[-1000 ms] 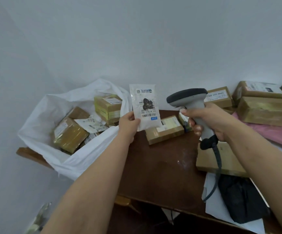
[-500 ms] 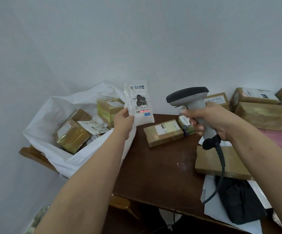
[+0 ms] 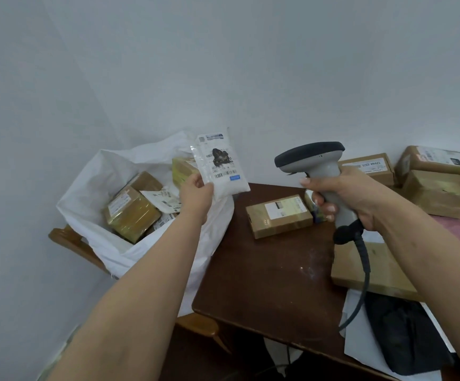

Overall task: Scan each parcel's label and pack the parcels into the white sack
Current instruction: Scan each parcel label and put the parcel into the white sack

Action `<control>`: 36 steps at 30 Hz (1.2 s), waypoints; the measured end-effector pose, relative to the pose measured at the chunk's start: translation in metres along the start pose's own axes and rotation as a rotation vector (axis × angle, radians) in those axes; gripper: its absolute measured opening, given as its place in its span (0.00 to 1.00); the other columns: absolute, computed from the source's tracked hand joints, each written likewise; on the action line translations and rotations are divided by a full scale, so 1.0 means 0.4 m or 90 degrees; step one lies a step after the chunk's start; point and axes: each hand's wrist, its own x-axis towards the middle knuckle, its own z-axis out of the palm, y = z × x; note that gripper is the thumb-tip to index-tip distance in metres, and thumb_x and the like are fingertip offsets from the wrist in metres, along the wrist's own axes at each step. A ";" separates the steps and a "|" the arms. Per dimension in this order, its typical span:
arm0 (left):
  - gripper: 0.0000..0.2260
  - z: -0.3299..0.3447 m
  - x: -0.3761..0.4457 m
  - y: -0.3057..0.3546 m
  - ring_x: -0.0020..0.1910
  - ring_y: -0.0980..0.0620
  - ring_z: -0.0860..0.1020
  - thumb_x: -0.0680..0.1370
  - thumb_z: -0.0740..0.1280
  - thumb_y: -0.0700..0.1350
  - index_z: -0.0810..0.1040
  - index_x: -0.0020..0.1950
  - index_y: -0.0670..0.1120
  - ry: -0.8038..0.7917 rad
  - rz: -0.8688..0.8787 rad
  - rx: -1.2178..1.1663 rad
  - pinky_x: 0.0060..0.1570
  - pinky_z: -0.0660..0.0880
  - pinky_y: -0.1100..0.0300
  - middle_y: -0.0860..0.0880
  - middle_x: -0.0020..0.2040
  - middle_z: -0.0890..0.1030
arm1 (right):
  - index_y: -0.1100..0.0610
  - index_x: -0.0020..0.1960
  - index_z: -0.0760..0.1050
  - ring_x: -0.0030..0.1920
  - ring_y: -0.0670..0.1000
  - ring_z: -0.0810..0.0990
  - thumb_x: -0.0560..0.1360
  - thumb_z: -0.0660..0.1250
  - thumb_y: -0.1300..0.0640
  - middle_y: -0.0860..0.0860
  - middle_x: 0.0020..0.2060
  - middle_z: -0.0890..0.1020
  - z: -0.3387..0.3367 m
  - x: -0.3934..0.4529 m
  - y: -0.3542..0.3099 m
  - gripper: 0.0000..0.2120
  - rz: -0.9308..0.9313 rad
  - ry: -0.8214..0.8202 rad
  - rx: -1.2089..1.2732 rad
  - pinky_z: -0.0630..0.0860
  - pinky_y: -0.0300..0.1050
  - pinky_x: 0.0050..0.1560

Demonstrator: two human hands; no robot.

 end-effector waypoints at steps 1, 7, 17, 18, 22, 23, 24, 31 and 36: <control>0.15 -0.022 0.015 0.005 0.51 0.51 0.81 0.78 0.62 0.31 0.76 0.62 0.44 0.049 0.000 0.003 0.48 0.80 0.58 0.50 0.52 0.80 | 0.63 0.52 0.72 0.22 0.48 0.66 0.75 0.71 0.59 0.53 0.26 0.73 0.005 0.007 0.003 0.11 0.000 -0.003 0.003 0.68 0.40 0.22; 0.39 -0.115 0.144 -0.009 0.77 0.36 0.49 0.80 0.66 0.51 0.46 0.78 0.34 0.176 -0.059 0.535 0.76 0.51 0.48 0.34 0.78 0.50 | 0.59 0.53 0.71 0.21 0.47 0.65 0.75 0.71 0.59 0.52 0.26 0.73 0.009 0.058 0.039 0.12 0.023 0.029 0.044 0.67 0.38 0.21; 0.31 0.214 0.081 -0.235 0.79 0.44 0.49 0.76 0.68 0.42 0.59 0.77 0.44 -0.335 0.286 0.644 0.77 0.51 0.50 0.43 0.78 0.58 | 0.62 0.51 0.73 0.21 0.47 0.65 0.76 0.71 0.58 0.53 0.26 0.72 -0.077 0.177 0.157 0.10 0.130 0.097 0.073 0.67 0.39 0.21; 0.32 0.241 0.093 -0.274 0.79 0.44 0.48 0.76 0.69 0.43 0.58 0.78 0.46 -0.369 0.249 0.683 0.76 0.51 0.48 0.44 0.78 0.57 | 0.62 0.51 0.73 0.21 0.47 0.65 0.76 0.71 0.58 0.53 0.26 0.72 -0.092 0.191 0.172 0.10 0.140 0.105 0.075 0.66 0.40 0.21; 0.38 0.317 0.140 -0.384 0.78 0.40 0.43 0.76 0.70 0.52 0.51 0.79 0.48 -0.444 0.138 0.827 0.74 0.52 0.38 0.43 0.80 0.50 | 0.62 0.52 0.73 0.20 0.47 0.64 0.76 0.71 0.58 0.54 0.25 0.71 -0.140 0.234 0.238 0.11 0.170 0.127 0.087 0.66 0.39 0.21; 0.40 0.328 0.150 -0.404 0.78 0.38 0.41 0.76 0.70 0.53 0.48 0.79 0.49 -0.470 0.115 0.851 0.73 0.51 0.37 0.44 0.80 0.46 | 0.63 0.52 0.72 0.20 0.47 0.64 0.75 0.72 0.58 0.54 0.25 0.71 -0.149 0.242 0.254 0.11 0.178 0.132 0.091 0.66 0.39 0.21; 0.41 0.337 0.157 -0.419 0.78 0.37 0.39 0.76 0.69 0.54 0.45 0.80 0.50 -0.497 0.089 0.874 0.73 0.50 0.35 0.44 0.80 0.43 | 0.63 0.52 0.72 0.20 0.47 0.64 0.75 0.72 0.58 0.54 0.25 0.71 -0.156 0.249 0.268 0.12 0.186 0.136 0.093 0.66 0.39 0.21; 0.41 0.293 0.048 -0.451 0.77 0.34 0.49 0.77 0.65 0.61 0.43 0.80 0.51 -0.538 0.020 1.001 0.72 0.56 0.38 0.43 0.80 0.47 | 0.62 0.53 0.72 0.21 0.47 0.65 0.75 0.71 0.58 0.53 0.26 0.72 -0.181 0.271 0.309 0.12 0.225 0.155 0.122 0.66 0.38 0.22; 0.27 0.240 -0.053 -0.419 0.61 0.42 0.71 0.77 0.59 0.66 0.74 0.67 0.50 -0.388 0.136 0.989 0.60 0.68 0.48 0.44 0.63 0.74 | 0.60 0.51 0.72 0.20 0.46 0.66 0.75 0.72 0.58 0.52 0.25 0.72 -0.171 0.279 0.293 0.10 0.250 0.149 0.117 0.67 0.38 0.21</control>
